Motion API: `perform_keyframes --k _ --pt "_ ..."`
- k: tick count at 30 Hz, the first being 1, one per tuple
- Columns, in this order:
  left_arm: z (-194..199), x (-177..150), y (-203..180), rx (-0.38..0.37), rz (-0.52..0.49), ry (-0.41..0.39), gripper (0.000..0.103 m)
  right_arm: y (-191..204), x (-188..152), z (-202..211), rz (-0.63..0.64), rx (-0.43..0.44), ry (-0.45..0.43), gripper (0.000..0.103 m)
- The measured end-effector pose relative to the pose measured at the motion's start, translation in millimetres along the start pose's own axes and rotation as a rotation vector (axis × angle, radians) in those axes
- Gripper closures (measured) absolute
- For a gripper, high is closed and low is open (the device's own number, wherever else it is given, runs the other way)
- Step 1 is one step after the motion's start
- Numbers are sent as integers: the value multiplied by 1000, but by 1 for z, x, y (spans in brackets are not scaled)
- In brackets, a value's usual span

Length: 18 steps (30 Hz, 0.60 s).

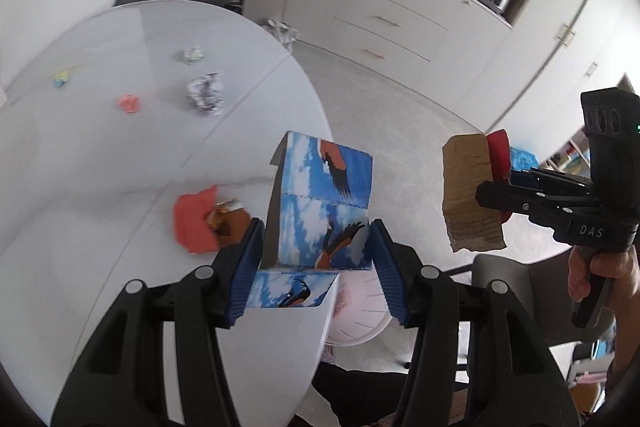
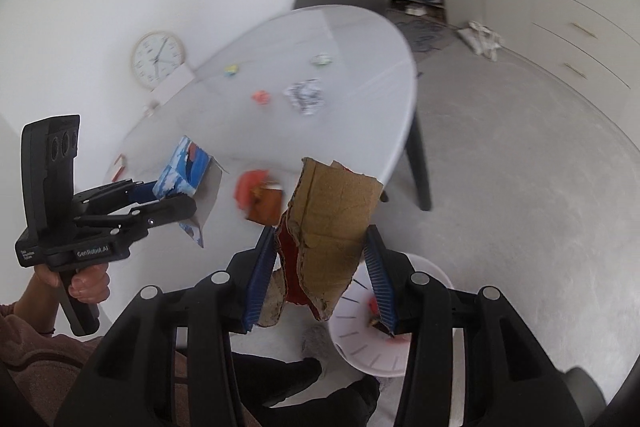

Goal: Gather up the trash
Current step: 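Carry the tissue box and cardboard over the wastebasket and open both grippers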

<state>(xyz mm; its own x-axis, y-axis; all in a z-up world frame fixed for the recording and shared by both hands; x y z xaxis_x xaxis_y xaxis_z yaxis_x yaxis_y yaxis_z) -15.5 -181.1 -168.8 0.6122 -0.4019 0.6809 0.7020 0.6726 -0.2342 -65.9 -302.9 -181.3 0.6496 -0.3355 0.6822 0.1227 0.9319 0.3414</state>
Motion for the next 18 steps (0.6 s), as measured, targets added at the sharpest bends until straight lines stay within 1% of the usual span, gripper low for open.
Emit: perform_keyframes --k 4,7,9,10,11,13,16,18 --pt "-40 -12 -46 -67 -80 77 50 -31 -12 13 -55 -44 -12 58" --pt "-71 -26 -63 -91 -84 143 49 -48 -20 17 -80 -55 -8 58" --pt "-86 -31 -69 -87 -77 174 45 -57 -25 20 -88 -52 -6 58" --pt "-92 -33 -70 -80 -67 186 37 -61 -27 21 -92 -50 -4 58" --pt "-97 -33 -71 -71 -52 190 32 -67 -29 24 -95 -50 0 58" --pt "-100 -31 -71 -58 -19 186 26 -71 -29 22 -98 -48 7 58" --pt "-94 -26 -70 -46 15 169 22 -75 -31 21 -103 -40 13 58" --pt "-89 -22 -69 -18 28 146 19 -75 -33 22 -96 -35 19 58"
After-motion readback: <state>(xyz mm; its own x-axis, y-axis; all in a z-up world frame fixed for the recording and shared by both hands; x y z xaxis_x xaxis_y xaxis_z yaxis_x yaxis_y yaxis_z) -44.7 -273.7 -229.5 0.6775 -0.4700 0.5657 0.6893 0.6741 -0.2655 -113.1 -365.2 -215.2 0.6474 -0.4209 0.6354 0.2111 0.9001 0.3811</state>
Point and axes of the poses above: each gripper's, at about its wrist camera, not at the fingertips, and z roughly against the way its jaws point, y to its left, x to its top, the point moved 9 cm from there along -z, roughly the way its jaws point, and after that the axes turned 11 degrees about -y, right-handed, at the moved point
